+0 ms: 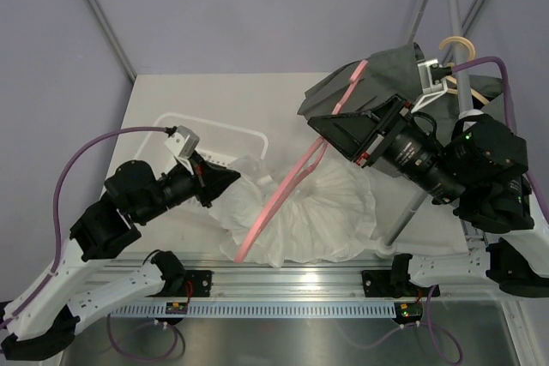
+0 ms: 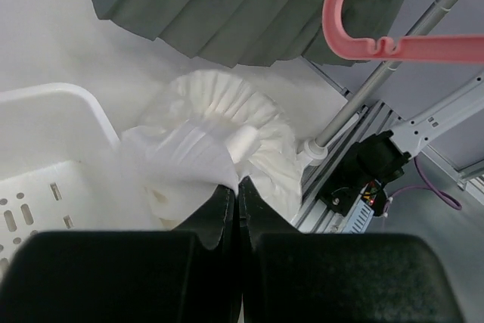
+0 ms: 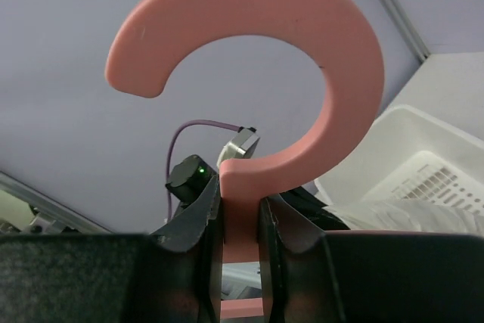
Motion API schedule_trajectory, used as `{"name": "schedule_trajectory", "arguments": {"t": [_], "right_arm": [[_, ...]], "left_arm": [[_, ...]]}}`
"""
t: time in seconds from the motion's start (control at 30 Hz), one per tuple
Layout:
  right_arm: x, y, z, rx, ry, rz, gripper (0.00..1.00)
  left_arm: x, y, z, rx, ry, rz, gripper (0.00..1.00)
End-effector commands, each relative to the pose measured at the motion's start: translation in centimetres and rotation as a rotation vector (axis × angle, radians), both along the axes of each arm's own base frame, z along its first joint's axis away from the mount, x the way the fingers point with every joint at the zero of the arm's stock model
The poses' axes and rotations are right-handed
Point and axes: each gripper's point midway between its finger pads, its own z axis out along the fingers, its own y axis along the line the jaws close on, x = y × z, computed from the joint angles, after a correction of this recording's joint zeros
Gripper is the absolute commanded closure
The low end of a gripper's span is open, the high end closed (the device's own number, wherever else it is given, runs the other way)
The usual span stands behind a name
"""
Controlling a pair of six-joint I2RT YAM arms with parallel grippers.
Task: Remove the skirt from the hanger
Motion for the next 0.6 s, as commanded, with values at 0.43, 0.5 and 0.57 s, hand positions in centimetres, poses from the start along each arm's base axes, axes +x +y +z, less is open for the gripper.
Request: {"name": "schedule_trajectory", "arguments": {"t": [0.43,0.5,0.57], "right_arm": [[-1.5,-1.8,0.6,0.024,-0.029,0.055,1.0],[-1.4,-2.3,0.1,0.007,-0.029,0.039,1.0],[-1.2,-2.5,-0.7,-0.02,-0.024,0.025,1.0]], "left_arm": [[5.0,6.0,28.1,-0.069,-0.828,0.412,1.0],[6.6,5.8,28.8,0.02,-0.862,0.459,1.0],[7.3,7.9,30.4,0.066,-0.89,0.561,1.0]]}}
